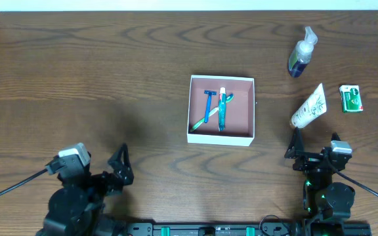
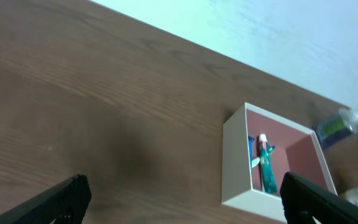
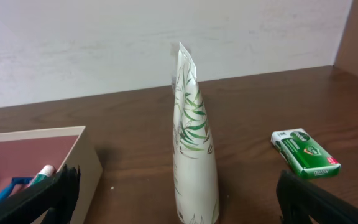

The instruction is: Pack container

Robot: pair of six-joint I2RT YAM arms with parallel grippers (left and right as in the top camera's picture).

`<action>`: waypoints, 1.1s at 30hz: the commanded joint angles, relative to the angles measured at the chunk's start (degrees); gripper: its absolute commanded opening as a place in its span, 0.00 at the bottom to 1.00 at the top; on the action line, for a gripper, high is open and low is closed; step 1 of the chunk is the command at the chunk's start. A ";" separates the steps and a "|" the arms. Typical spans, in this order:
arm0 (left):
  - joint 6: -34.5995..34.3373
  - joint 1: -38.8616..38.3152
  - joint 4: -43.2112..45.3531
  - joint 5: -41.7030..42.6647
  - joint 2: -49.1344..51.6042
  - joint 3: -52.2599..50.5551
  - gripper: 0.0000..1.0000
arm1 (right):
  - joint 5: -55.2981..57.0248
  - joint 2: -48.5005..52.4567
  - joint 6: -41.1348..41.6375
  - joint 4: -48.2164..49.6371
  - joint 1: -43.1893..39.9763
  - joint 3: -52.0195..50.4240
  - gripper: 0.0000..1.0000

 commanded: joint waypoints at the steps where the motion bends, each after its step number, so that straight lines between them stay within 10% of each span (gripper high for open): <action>1: -2.93 0.24 1.75 -4.28 -0.37 -2.36 0.98 | -0.15 -0.31 -0.59 -0.20 0.57 -0.17 0.99; 25: -2.91 0.24 1.29 -7.30 -0.37 -6.01 0.98 | -5.62 -0.31 11.15 -0.13 0.59 -0.17 0.99; 33: -2.93 0.24 1.29 -7.30 -0.37 -6.01 0.98 | -18.38 -0.31 10.93 15.30 0.57 2.56 0.99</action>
